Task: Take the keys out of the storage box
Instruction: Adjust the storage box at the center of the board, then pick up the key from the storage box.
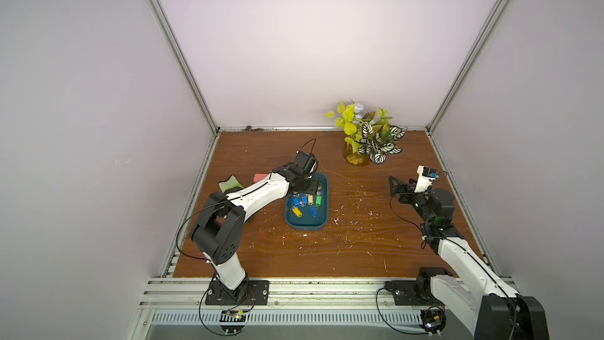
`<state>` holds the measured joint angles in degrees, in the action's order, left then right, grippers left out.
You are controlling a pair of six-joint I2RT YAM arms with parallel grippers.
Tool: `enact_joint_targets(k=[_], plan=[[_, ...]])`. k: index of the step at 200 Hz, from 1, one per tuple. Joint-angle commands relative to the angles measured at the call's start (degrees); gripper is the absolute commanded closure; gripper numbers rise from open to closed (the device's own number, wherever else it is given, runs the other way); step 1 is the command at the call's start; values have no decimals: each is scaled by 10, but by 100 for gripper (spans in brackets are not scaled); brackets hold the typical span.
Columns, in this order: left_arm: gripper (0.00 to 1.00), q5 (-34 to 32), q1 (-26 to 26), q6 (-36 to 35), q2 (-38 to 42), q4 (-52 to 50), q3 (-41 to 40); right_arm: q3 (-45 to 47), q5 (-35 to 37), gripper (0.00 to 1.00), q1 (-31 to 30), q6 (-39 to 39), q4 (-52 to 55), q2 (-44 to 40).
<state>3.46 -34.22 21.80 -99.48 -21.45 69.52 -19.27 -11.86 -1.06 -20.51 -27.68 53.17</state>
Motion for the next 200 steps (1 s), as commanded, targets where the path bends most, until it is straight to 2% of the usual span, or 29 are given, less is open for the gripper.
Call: enact_joint_targets(k=[1, 83, 156, 200], plan=[[53, 21, -7, -9, -35, -10, 28, -6, 16, 1, -2, 8, 0, -17], [67, 90, -7, 9, -105, 30, 43, 4, 38, 1, -2, 10, 10, -26], [73, 72, -7, 11, -126, 36, 45, 4, 45, 1, -2, 14, 13, -25], [84, 69, -7, 10, -132, 34, 48, 6, 48, 1, -2, 15, 12, -24]])
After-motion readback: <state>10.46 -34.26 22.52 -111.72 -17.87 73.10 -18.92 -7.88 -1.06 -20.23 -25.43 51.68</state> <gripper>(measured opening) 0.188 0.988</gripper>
